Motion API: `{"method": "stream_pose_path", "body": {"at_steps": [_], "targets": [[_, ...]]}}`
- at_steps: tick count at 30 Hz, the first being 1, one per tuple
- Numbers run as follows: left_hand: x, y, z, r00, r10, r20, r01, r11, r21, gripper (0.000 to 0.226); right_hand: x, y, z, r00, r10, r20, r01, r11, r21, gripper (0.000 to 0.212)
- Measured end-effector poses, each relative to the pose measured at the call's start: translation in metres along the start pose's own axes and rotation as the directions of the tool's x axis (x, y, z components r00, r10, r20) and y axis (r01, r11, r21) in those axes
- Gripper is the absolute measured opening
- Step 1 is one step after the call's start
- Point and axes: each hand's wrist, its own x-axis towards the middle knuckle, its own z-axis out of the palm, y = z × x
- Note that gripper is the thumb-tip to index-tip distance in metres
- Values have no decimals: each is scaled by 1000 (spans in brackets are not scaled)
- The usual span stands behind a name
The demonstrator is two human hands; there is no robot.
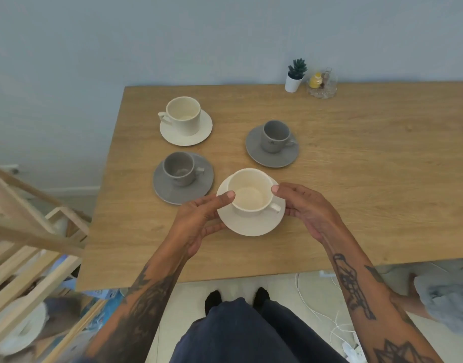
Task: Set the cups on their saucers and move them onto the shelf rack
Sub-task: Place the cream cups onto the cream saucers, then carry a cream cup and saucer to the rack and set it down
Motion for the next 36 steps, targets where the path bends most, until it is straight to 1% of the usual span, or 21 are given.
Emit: {"method": "stream_pose_path", "body": {"at_steps": [1, 4, 5, 7, 10, 14, 16, 19, 22, 24, 27, 29, 32, 34, 36], "targets": [[-5, 0, 0, 1000, 12, -9, -12, 1000, -1, 68, -2, -2, 1, 1000, -8, 14, 8, 1000, 4, 40], [-23, -1, -2, 997, 57, -46, -59, 998, -33, 66, -9, -8, 4, 998, -42, 46, 42, 999, -1, 55], [-31, -2, -3, 995, 74, -62, -77, 996, -53, 64, -11, -11, 7, 996, -57, 64, 57, 998, -9, 57], [-48, -4, -5, 989, 100, -106, -110, 990, -92, 64, -14, -16, 13, 990, -84, 111, 87, 996, -20, 54], [-75, -14, -12, 970, 135, -202, -166, 975, -146, 64, -21, -23, 28, 973, -107, 205, 119, 992, -50, 54], [-119, -32, -28, 922, 158, -352, -242, 948, -208, 66, -35, -24, 60, 935, -129, 331, 172, 980, -104, 67], [-146, -43, -40, 885, 165, -434, -287, 929, -232, 63, -45, -23, 83, 896, -125, 426, 196, 972, -128, 69], [-191, -62, -60, 816, 168, -553, -370, 888, -275, 57, -67, -16, 124, 820, -109, 562, 239, 957, -162, 65], [-237, -78, -85, 721, 174, -671, -455, 849, -269, 59, -94, -7, 172, 740, -78, 668, 264, 947, -182, 54], [-265, -90, -105, 657, 167, -735, -493, 833, -252, 58, -113, 3, 207, 684, -49, 727, 284, 937, -204, 52], [-304, -110, -141, 574, 120, -810, -529, 809, -255, 59, -142, 20, 263, 621, -8, 784, 305, 924, -232, 54], [-325, -121, -168, 532, 92, -841, -543, 800, -256, 58, -162, 31, 301, 567, 24, 823, 316, 917, -245, 55], [-352, -131, -216, 488, 82, -869, -562, 791, -241, 46, -188, 48, 358, 509, 66, 858, 326, 908, -263, 59], [-362, -134, -251, 450, 75, -890, -566, 795, -220, 50, -198, 58, 398, 496, 91, 863, 318, 906, -279, 46], [-364, -134, -289, 429, 80, -900, -568, 798, -200, 55, -200, 69, 436, 505, 102, 857, 319, 901, -295, 36]]}}
